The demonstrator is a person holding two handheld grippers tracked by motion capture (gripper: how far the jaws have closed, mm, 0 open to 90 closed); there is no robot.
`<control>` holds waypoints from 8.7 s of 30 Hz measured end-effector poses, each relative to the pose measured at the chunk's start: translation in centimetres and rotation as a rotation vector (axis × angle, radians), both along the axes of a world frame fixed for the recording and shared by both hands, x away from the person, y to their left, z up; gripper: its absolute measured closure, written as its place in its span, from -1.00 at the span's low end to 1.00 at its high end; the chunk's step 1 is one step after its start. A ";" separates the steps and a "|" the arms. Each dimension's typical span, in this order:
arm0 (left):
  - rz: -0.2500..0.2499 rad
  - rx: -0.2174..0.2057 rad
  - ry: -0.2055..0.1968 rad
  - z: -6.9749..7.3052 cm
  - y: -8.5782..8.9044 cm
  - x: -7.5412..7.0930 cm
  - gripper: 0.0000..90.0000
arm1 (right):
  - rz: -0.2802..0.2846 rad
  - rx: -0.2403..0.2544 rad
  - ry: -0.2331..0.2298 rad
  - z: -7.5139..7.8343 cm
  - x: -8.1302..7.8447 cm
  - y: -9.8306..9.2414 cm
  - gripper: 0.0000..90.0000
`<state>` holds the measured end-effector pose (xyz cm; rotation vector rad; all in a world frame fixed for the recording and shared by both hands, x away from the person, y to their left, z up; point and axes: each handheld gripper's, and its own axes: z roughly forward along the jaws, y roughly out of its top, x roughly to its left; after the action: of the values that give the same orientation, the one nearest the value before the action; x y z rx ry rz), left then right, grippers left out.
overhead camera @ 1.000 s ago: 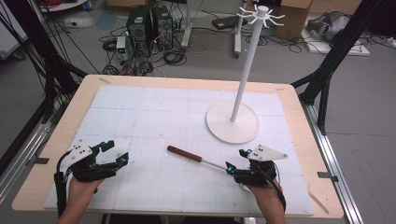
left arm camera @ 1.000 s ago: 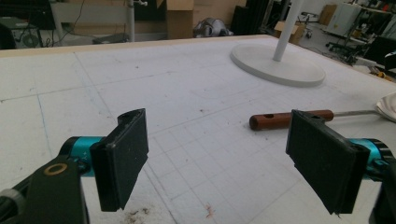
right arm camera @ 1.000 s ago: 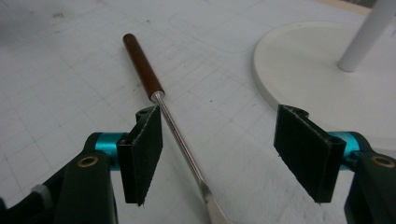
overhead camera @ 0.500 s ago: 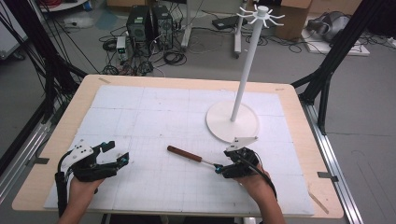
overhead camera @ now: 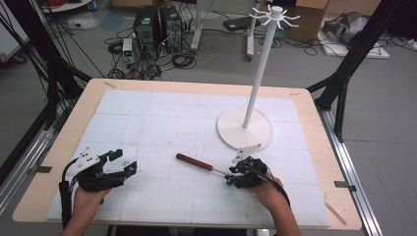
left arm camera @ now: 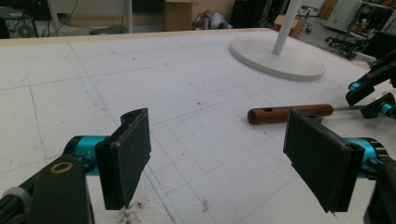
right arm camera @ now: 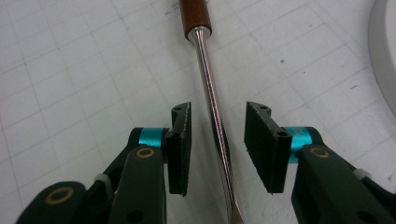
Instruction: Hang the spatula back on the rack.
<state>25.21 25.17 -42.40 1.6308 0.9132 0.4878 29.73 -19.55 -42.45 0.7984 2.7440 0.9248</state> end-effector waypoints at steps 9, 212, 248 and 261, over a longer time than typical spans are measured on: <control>-0.003 -0.001 0.003 -0.1 0.0 0.0 -0.47 | 0.016 -0.014 0.013 -0.3 0.3 0.1 0.66; -0.179 -0.072 -0.149 4.3 -0.2 1.0 -0.67 | -0.246 0.645 -0.373 17.2 1.7 -3.0 0.64; -0.179 -0.086 -0.125 3.5 -0.1 1.2 -0.66 | -0.269 0.642 -0.350 22.0 7.3 -8.2 0.64; -0.179 -0.091 -0.118 3.4 0.1 1.3 -0.66 | -0.298 0.632 -0.339 21.9 8.8 -8.0 0.64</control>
<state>26.48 25.23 -39.00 1.5668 0.6849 0.4082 38.49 -27.54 -20.57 0.9860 1.9778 1.6949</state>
